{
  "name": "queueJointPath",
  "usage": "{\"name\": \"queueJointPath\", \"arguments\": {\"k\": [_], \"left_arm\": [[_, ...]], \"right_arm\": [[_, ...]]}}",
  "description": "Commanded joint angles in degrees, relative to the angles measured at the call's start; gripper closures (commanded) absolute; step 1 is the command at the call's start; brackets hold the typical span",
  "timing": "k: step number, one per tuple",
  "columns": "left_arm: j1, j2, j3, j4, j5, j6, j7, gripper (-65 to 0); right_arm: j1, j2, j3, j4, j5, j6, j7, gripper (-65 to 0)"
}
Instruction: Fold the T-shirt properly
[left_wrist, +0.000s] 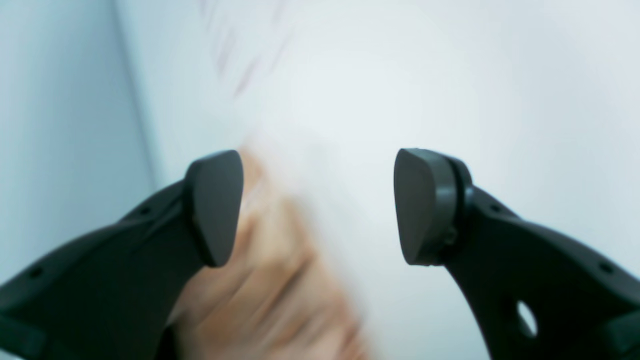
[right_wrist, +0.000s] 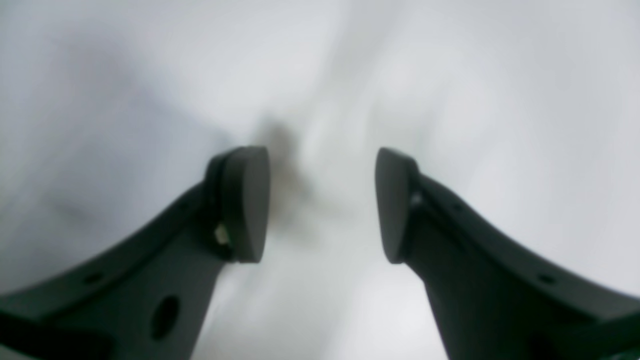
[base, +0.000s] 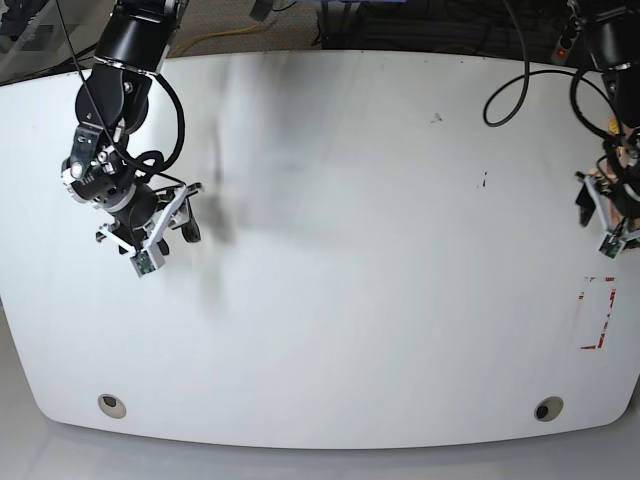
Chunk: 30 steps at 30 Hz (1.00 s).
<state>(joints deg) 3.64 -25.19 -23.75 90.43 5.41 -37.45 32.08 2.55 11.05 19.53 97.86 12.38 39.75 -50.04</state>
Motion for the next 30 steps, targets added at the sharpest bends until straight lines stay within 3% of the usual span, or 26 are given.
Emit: {"name": "queueJointPath", "arguments": {"k": [1,6,9,11,18,30], "left_arm": [[-0.78,1.41,2.17,1.74,0.17,4.62,-5.39,-44.7],[2.82,9.32,6.47,1.92,0.35,11.03,-19.90,-44.6],[5.81,13.10,8.58,2.27,0.35,12.88,-25.88,-44.0],[8.01,14.68,9.11,3.41,0.35,12.88,-27.64,-44.0],[20.84,19.52,9.37,11.94,0.17,12.88,-28.08,-43.9],[46.34,29.19,10.34,21.87,0.08,12.97,-27.99,-43.9]], "right_arm": [[0.49,-0.28,-1.38,0.82,-5.39,0.25,8.77,-31.4],[-1.62,-3.80,-1.55,-2.00,-17.44,0.25,29.87,-31.4],[-4.35,-3.88,-1.55,-3.58,-18.58,0.25,39.01,-31.4],[-6.37,-3.71,-1.55,-3.93,-17.26,0.25,42.26,-31.4],[-17.54,-0.81,-1.46,-1.82,-9.09,0.25,46.83,-31.2],[-37.05,-0.89,5.75,3.89,1.73,0.25,47.01,-31.2]]}}
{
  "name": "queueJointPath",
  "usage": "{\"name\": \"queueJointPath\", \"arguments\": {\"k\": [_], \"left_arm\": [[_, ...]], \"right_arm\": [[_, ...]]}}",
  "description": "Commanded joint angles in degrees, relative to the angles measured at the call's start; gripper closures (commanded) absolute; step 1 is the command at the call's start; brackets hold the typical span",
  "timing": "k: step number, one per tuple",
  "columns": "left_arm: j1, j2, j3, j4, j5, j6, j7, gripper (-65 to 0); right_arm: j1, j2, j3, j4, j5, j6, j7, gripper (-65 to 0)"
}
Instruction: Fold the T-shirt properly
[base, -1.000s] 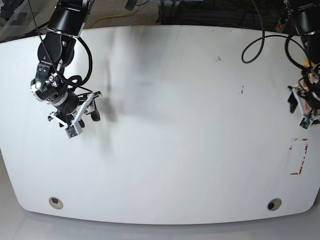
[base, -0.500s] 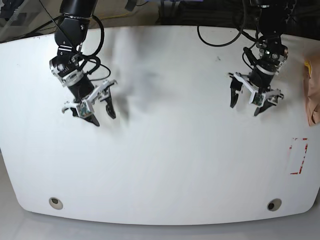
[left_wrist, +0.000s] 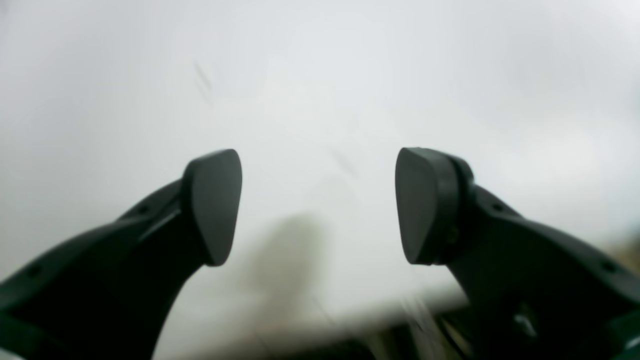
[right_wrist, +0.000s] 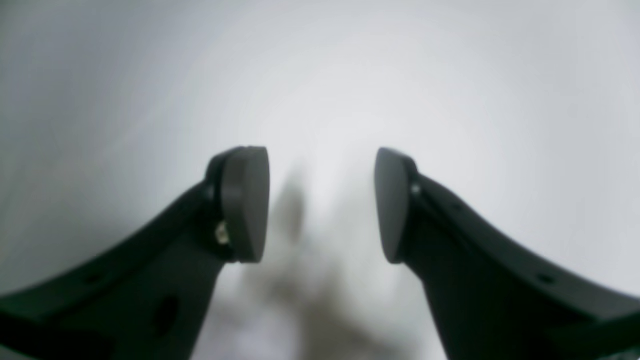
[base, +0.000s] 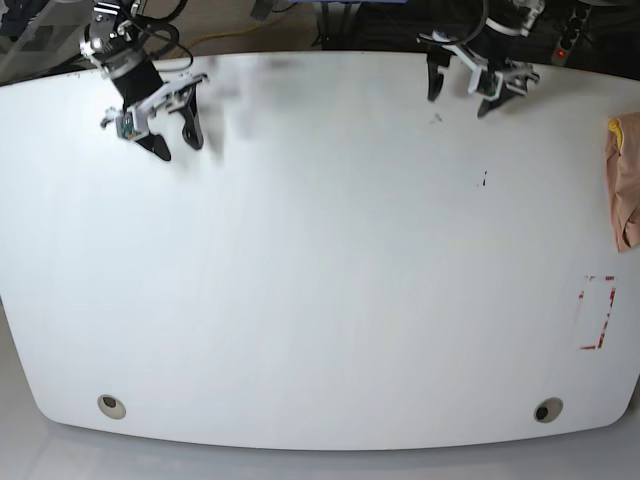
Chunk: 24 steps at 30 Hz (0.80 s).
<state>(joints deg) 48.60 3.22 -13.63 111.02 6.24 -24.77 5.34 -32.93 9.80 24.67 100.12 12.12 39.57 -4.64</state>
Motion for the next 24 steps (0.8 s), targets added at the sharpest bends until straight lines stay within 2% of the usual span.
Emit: {"name": "queueJointPath", "arguments": {"k": [1,7,13,14,19,24], "left_arm": [[3.14,1.48,0.22,1.29,-0.75,0.64,-1.26,-43.9],[13.16,3.06,1.10,1.29,-0.75,5.65,-1.34,-43.9],[20.46,2.45,1.72,-1.62,-2.24,6.97,-1.34,-43.9],[21.07,1.30,1.72,-2.58,-3.12,6.97,-1.34,-43.9],[20.19,-2.30,1.89,-12.08,-7.87,7.15,-1.34,-43.9],[12.02,-4.59,1.98,-28.60,-8.66,7.15,-1.61,-43.9]], "right_arm": [[-3.16,0.35,0.70,1.73,2.25,0.43,1.61,-31.2],[-14.15,0.35,2.98,2.61,5.77,0.43,1.61,-31.2],[-26.72,0.26,3.86,2.26,10.17,0.43,1.61,-31.2],[-28.74,0.18,3.60,1.64,10.52,0.43,1.61,-31.2],[-32.79,-0.79,-1.41,-6.88,9.73,0.43,1.88,-31.2],[-28.48,-0.97,-6.69,-21.92,4.72,0.43,7.59,-31.2]]}}
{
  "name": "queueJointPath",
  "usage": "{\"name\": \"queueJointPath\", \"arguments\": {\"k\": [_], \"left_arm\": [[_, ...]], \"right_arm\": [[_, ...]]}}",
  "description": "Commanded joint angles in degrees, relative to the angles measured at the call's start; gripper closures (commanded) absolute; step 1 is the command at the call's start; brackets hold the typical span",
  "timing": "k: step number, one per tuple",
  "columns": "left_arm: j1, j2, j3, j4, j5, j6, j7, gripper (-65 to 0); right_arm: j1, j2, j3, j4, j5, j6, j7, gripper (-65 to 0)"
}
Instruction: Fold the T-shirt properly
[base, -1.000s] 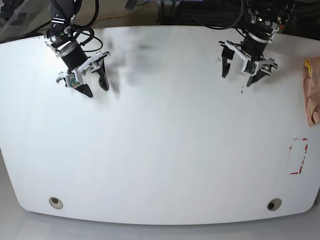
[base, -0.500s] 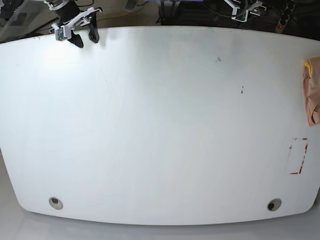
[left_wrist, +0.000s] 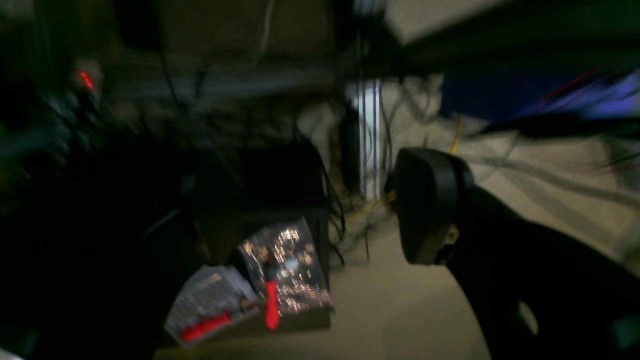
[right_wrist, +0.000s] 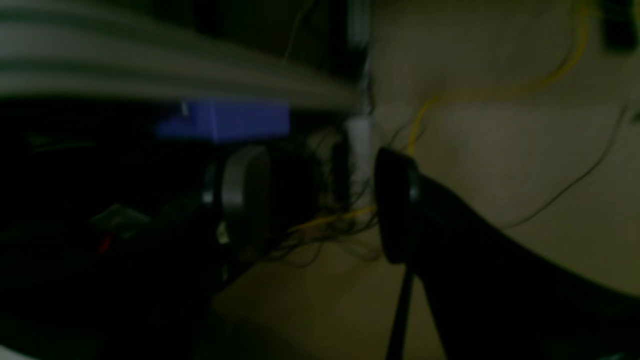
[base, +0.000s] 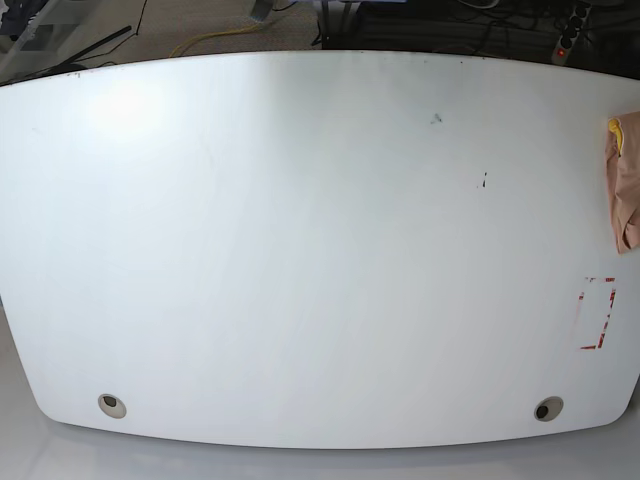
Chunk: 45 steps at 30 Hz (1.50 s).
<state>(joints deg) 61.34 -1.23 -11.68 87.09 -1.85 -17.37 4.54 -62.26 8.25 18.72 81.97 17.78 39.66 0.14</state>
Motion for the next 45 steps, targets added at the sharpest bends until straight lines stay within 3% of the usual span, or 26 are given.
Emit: {"name": "queueJointPath", "arguments": {"k": [1,11,17,20,25,31,36,45], "left_arm": [[-2.75,-0.57,0.12,-8.19,-0.48,-0.26,-0.80,-43.9],[-23.06,-3.38,0.30,-43.00,-0.39,-0.26,-3.26,-44.0],[-34.48,-4.44,0.47,-60.58,-0.31,-0.17,-4.93,-44.0],[-39.06,-4.79,2.76,-66.56,-0.31,1.67,-4.93,-44.0],[-43.19,-4.79,7.16,-68.76,-0.31,10.73,-4.93,-44.0],[-46.18,-4.44,14.19,-68.94,-0.48,15.39,-4.67,-44.4],[-47.67,-3.47,14.45,-69.02,-0.57,16.79,-4.58,-44.4],[-49.78,-3.29,14.45,-74.30,-0.75,16.79,-4.93,-44.6]], "right_arm": [[2.35,0.50,-1.45,-6.85,-2.18,0.34,3.77,-31.2],[23.53,0.58,-2.32,-37.89,-12.64,0.34,5.26,-31.2],[31.36,0.76,-2.41,-43.86,-16.95,0.34,4.82,-31.2],[34.61,0.67,-2.59,-45.89,-21.52,-3.40,4.82,-31.2],[40.76,0.41,-2.59,-52.66,-27.85,-8.23,5.09,-31.2],[48.59,0.50,-2.68,-62.24,-30.40,-12.45,5.00,-31.2],[51.93,0.41,-2.68,-64.17,-33.47,-15.26,5.09,-31.4],[53.34,0.32,-2.68,-64.35,-34.97,-15.62,5.09,-31.7]]}}
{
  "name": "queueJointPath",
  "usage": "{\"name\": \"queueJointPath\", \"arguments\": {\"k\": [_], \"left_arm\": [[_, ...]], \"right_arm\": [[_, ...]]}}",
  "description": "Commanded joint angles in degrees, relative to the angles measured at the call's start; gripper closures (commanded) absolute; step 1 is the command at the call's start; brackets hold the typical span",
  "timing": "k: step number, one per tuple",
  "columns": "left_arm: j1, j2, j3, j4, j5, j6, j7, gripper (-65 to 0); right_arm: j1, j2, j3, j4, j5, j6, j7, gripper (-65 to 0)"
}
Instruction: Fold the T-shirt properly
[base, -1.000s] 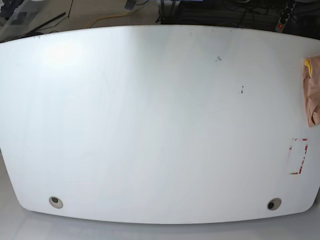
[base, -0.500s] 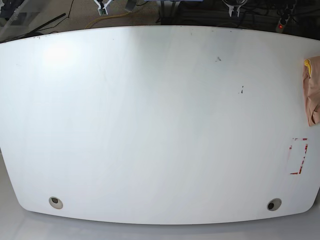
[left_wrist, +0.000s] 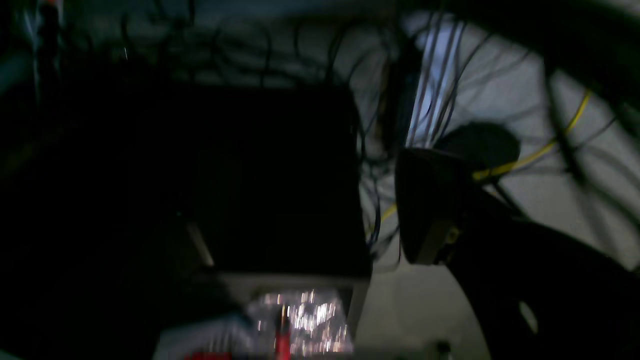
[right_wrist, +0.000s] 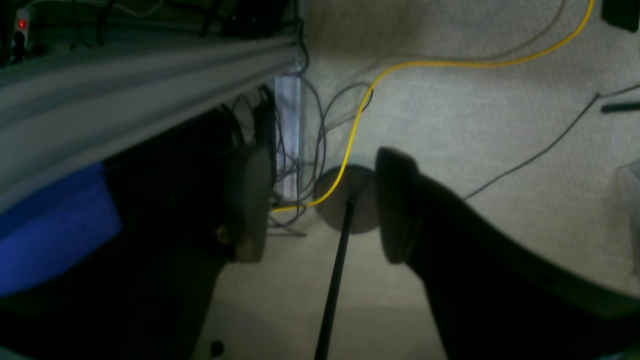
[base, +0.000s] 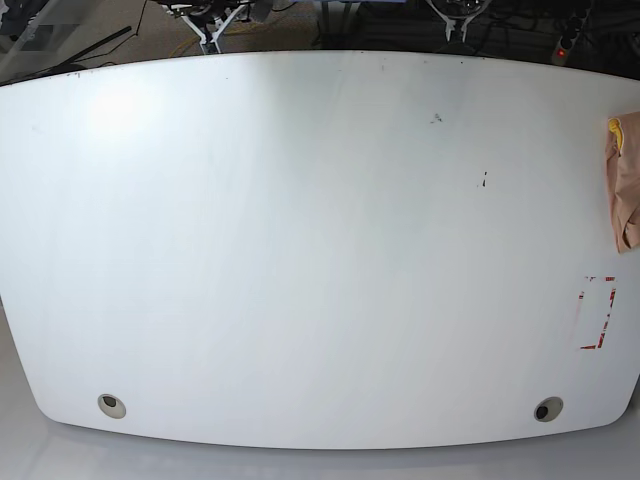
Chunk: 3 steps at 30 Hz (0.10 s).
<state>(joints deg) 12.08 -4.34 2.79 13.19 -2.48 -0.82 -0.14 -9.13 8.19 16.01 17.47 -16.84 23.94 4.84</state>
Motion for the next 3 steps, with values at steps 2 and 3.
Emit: {"name": "queueJointPath", "arguments": {"k": [2,3], "left_arm": [[-0.69,-0.19,-0.02,-0.49,-0.11,0.25,-0.25,-44.6],[-0.78,-0.19,-0.02,-0.49,-0.11,0.25,-0.25,-44.6]], "right_arm": [[0.29,0.30,0.03,0.15,-0.35,0.10,0.39,-31.7],[0.29,0.30,0.03,0.15,-0.35,0.10,0.39,-31.7]]}}
